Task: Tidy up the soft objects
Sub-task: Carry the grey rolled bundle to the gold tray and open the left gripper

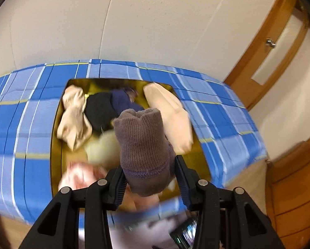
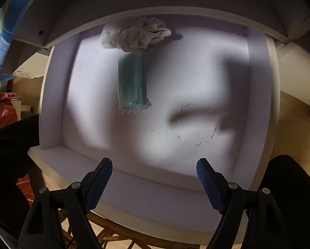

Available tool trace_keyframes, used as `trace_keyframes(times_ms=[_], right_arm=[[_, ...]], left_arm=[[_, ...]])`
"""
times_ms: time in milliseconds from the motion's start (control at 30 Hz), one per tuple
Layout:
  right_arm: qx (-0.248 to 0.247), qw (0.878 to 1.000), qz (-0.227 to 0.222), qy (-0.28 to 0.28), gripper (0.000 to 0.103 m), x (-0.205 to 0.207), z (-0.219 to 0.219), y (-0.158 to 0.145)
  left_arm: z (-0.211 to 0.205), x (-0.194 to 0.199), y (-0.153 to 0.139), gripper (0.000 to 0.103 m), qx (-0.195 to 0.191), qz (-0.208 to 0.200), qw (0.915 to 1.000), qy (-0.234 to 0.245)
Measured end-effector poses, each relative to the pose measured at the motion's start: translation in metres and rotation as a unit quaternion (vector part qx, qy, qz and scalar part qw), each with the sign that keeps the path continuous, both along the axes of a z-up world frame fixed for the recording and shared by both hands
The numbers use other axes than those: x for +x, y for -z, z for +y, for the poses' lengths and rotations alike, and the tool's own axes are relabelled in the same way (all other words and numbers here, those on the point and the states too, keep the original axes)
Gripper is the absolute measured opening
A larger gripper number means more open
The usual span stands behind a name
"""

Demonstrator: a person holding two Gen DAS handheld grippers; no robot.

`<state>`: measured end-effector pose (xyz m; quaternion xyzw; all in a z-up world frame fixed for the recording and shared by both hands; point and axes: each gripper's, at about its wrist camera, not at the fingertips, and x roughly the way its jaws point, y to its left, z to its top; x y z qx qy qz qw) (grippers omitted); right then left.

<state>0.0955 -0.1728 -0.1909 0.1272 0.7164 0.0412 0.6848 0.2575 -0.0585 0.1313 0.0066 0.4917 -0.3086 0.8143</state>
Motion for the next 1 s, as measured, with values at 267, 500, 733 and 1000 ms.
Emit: trace_keyframes(times_ms=[267, 500, 733, 1000], right_arm=[[-0.012, 1.000, -0.005, 0.003, 0.084, -0.002, -0.007, -0.004], [-0.001, 1.000, -0.011, 0.004, 0.084, 0.001, -0.010, -0.008], [-0.024, 0.999, -0.024, 0.008, 0.084, 0.003, -0.016, -0.015], [-0.086, 0.995, -0.046, -0.014, 0.084, 0.004, -0.017, -0.019]], left_arm=[[-0.024, 0.076, 0.066, 0.043, 0.060, 0.065, 0.9951, -0.043], [-0.032, 0.097, 0.092, 0.046, 0.107, 0.069, 0.9904, -0.056], [-0.022, 0.059, 0.050, 0.047, 0.146, -0.021, 0.9881, -0.044], [-0.030, 0.067, 0.048, 0.029, 0.208, -0.071, 0.9741, -0.054]])
